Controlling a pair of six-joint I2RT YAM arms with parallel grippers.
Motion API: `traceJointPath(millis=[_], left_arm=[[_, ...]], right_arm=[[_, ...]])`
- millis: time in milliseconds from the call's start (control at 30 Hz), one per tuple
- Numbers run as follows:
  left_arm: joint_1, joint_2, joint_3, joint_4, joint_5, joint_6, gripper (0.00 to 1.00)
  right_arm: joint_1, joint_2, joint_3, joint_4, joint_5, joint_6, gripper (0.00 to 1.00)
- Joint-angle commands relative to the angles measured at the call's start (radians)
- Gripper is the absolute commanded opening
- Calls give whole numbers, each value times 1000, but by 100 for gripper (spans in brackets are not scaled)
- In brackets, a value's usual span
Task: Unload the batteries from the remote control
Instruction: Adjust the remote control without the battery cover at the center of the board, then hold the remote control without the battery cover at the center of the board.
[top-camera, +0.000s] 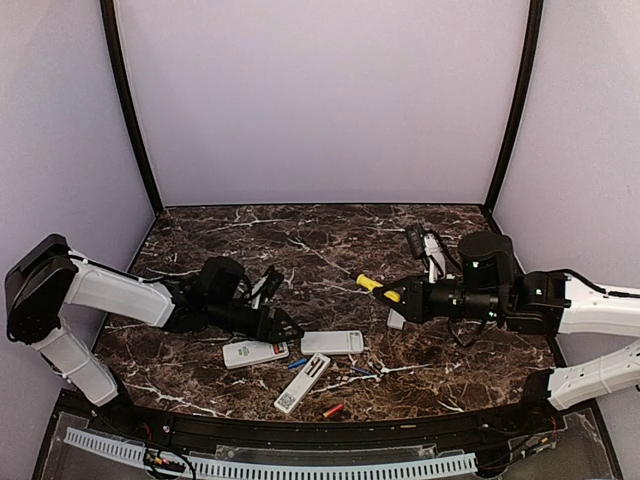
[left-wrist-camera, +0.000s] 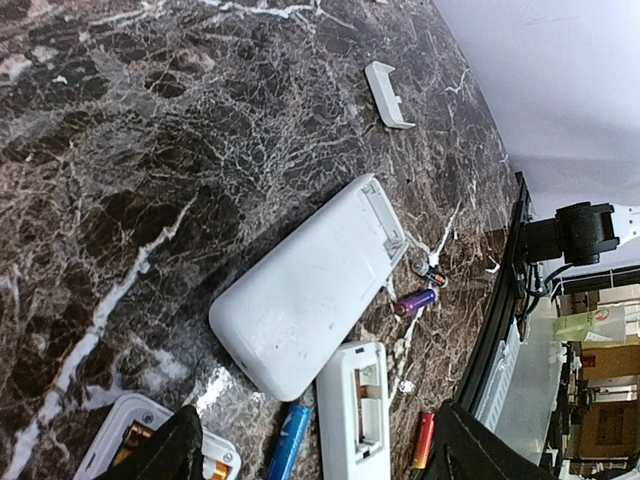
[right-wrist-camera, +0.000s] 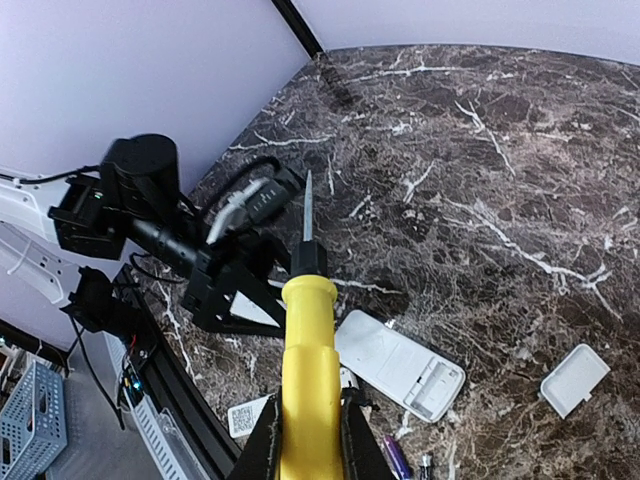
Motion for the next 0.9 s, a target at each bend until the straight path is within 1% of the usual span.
traceJointPath(millis=[0, 67, 100, 133, 167, 300, 400, 500, 600, 700, 767, 833, 867], left_arm=[[-2, -183, -40, -33, -105, -5, 78], [0, -250, -44, -121, -193, -34, 79], [1, -284, -36, -214, -268, -60, 80], [3, -298, -32, -258, -299, -75, 80], [4, -323, -30, -344, -340, -98, 81], [14, -397, -67, -464, -380, -172, 83], [20, -456, -122, -484, -379, -224, 84], [24, -498, -157, -509, -398, -244, 85], [36, -542, -182, -556, -410, -253, 87], [59, -558, -195, -578, -393, -255, 89], [67, -558, -202, -584, -379, -258, 86], [68, -558, -209, -582, -377, -269, 79], [68, -559, -216, -575, -375, -279, 78]], right_arm=[[-4, 36, 50, -99, -22, 0, 0], [-4, 66, 69, -124, -36, -8, 0], [-4, 84, 80, -137, -68, -12, 0], [-2, 103, 95, -148, -87, -13, 0], [-1, 123, 106, -159, -109, -17, 0], [23, 203, 149, -197, -163, -35, 0], [55, 265, 185, -230, -168, -56, 0], [88, 326, 229, -262, -139, -71, 0], [116, 376, 263, -255, -127, -84, 0], [128, 425, 286, -233, -138, -93, 0], [133, 455, 302, -227, -146, -98, 0], [139, 478, 321, -228, -151, -103, 0], [142, 488, 329, -231, -151, -102, 0]])
